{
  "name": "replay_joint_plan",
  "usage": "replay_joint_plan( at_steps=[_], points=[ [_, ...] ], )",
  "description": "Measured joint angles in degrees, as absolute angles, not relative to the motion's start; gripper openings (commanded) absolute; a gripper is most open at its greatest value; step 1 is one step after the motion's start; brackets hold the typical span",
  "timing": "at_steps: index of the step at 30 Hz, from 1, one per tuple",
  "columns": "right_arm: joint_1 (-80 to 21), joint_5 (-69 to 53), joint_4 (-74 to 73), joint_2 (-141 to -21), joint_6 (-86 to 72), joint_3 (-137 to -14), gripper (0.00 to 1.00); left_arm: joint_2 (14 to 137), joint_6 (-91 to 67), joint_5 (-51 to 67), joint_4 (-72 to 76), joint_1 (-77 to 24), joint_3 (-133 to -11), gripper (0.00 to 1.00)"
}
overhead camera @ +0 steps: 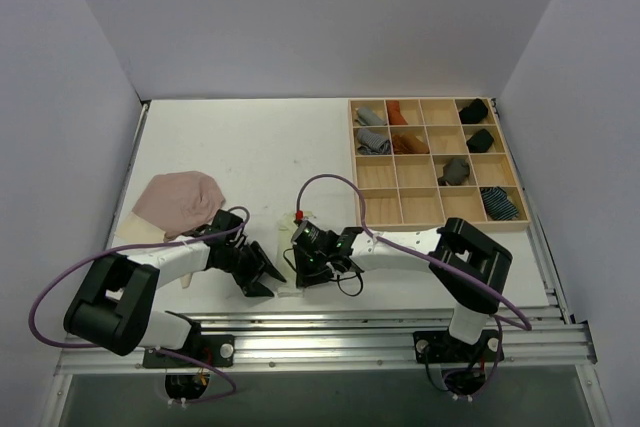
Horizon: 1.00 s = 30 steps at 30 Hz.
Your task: Roll the underwear
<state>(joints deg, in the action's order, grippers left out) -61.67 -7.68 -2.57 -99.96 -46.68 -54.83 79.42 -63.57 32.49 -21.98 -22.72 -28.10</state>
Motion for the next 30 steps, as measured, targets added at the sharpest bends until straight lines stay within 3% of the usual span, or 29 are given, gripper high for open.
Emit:
replay_joint_plan(
  at_steps=[4,8,9,12,15,21,30],
  points=[
    [-61.7,-8.2,-0.2,-100.0,-48.0,-54.0,0.19,79.1,-65.3,33.5,-20.4,-22.7,-26.7,0.56],
    [-61.7,-8.4,1.1,-100.0,-48.9,-53.5,0.19,79.4,-66.6,35.0,-18.8,-22.8,-25.1,0.44],
    [-61.7,-8.5,1.2,-100.0,-49.1,-53.5,0.19,79.7,-66.7,35.2,-18.8,-22.8,-25.1,0.32],
    [-61.7,-8.5,1.3,-100.0,-49.5,-53.5,0.2,80.6,-66.2,34.5,-18.9,-22.9,-25.4,0.15],
    [-61.9,-8.3,1.3,-100.0,-48.8,-53.7,0.25,81.8,-64.9,34.2,-20.5,-22.8,-26.8,0.04],
    [-64.5,-3.7,-4.4,-99.2,-38.7,-58.1,0.44,86.9,-59.7,31.9,-26.9,-21.9,-34.9,0.02],
    [-69.6,3.9,-5.3,-94.7,-22.7,-60.1,0.47,90.8,-54.1,34.3,-35.8,-17.5,-43.1,0.02]
  ],
)
